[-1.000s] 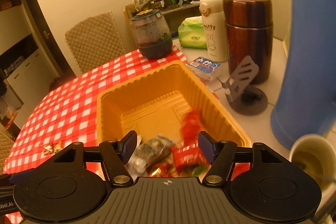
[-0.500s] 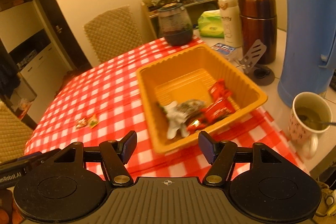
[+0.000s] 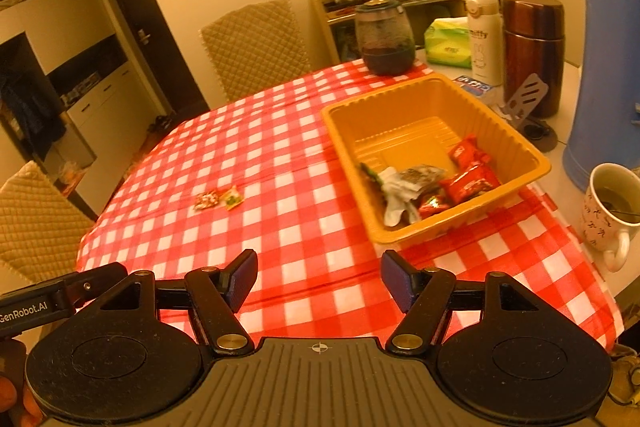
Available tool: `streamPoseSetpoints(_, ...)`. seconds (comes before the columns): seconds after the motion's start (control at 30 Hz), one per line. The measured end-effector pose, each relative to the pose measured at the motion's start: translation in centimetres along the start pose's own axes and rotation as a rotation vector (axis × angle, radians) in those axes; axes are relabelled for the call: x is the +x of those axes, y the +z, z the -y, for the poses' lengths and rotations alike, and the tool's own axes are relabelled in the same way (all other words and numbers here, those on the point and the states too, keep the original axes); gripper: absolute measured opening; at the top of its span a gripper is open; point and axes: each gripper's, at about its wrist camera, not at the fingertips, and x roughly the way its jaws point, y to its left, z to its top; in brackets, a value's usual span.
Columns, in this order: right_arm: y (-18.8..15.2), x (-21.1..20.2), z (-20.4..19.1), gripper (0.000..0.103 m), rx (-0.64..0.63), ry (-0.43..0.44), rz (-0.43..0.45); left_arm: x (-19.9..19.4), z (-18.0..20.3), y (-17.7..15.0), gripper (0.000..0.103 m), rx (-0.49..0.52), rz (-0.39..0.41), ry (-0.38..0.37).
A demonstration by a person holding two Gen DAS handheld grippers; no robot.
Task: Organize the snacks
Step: 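Withdraw both open tools from the tray toward the two remaining candies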
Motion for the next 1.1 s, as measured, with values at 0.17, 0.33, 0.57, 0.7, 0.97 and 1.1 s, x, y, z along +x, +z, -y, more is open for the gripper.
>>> streamPoseSetpoints(0.17, -0.2, 0.0, -0.8, 0.068, -0.014, 0.007, -0.004, -0.5, -0.8, -0.2, 0.088, -0.013, 0.004, 0.006)
streamPoseSetpoints(0.33, -0.1, 0.2, -1.4, 0.069, -0.027, 0.012, -0.006, -0.6, -1.5, -0.3, 0.088, -0.021, 0.004, 0.009)
streamPoseSetpoints(0.57, 0.2, 1.4, -1.9, 0.069, -0.046, 0.013, -0.018, 0.6, -2.5, 0.1, 0.088, -0.021, -0.013, 0.013)
streamPoseSetpoints(0.7, 0.5, 2.8, -2.6, 0.069, -0.067, 0.024, -0.029, 1.8, -3.5, 0.7, 0.088, -0.018, -0.032, 0.021)
streamPoseSetpoints(0.97, 1.6, 7.3, -4.7, 0.069, -0.133, 0.054, -0.051, 5.4, -6.5, 2.8, 0.088, 0.011, -0.046, 0.049)
streamPoseSetpoints(1.1, 2.3, 10.2, -5.8, 0.069, -0.176, 0.084, -0.042, 7.8, -7.9, 3.9, 0.088, 0.068, -0.029, 0.074)
